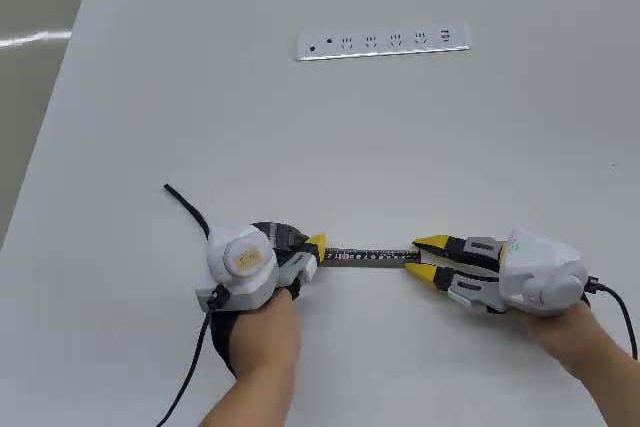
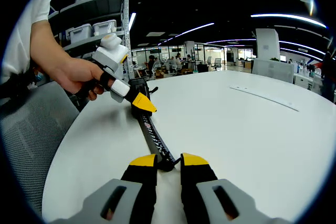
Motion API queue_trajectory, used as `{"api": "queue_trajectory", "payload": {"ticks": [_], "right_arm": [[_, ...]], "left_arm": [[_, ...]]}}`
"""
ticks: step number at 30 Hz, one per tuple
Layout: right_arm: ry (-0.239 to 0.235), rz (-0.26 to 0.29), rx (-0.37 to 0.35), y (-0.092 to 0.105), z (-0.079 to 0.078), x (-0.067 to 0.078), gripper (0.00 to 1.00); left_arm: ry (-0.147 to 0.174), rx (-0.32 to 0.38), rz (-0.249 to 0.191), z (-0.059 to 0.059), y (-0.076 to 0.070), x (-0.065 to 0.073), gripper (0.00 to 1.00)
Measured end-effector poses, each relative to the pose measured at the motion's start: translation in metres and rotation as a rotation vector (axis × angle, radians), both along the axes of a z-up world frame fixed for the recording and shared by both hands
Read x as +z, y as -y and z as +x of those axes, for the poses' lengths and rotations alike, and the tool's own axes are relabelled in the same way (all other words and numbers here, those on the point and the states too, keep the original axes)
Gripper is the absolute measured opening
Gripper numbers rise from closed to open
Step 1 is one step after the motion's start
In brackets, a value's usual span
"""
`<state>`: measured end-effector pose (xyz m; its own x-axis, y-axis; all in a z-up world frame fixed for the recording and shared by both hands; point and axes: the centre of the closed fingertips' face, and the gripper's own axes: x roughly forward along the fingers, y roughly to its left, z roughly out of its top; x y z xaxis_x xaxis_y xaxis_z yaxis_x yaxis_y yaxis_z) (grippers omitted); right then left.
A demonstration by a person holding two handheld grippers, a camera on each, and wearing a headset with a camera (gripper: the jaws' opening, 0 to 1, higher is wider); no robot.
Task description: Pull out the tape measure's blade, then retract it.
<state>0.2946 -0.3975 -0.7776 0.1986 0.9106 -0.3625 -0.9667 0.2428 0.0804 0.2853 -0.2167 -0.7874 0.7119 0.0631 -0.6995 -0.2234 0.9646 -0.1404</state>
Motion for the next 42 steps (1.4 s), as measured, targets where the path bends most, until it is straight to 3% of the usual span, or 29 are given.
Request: {"api": "queue_trajectory", "payload": {"ticks": [42], "right_arm": [[-0.027,0.008,0.068,-0.047,-0.003,-0.001,0.16]], "left_arm": [[-0.001,0.009,-0.009,0.0,0.0,0.002,0.77]]}}
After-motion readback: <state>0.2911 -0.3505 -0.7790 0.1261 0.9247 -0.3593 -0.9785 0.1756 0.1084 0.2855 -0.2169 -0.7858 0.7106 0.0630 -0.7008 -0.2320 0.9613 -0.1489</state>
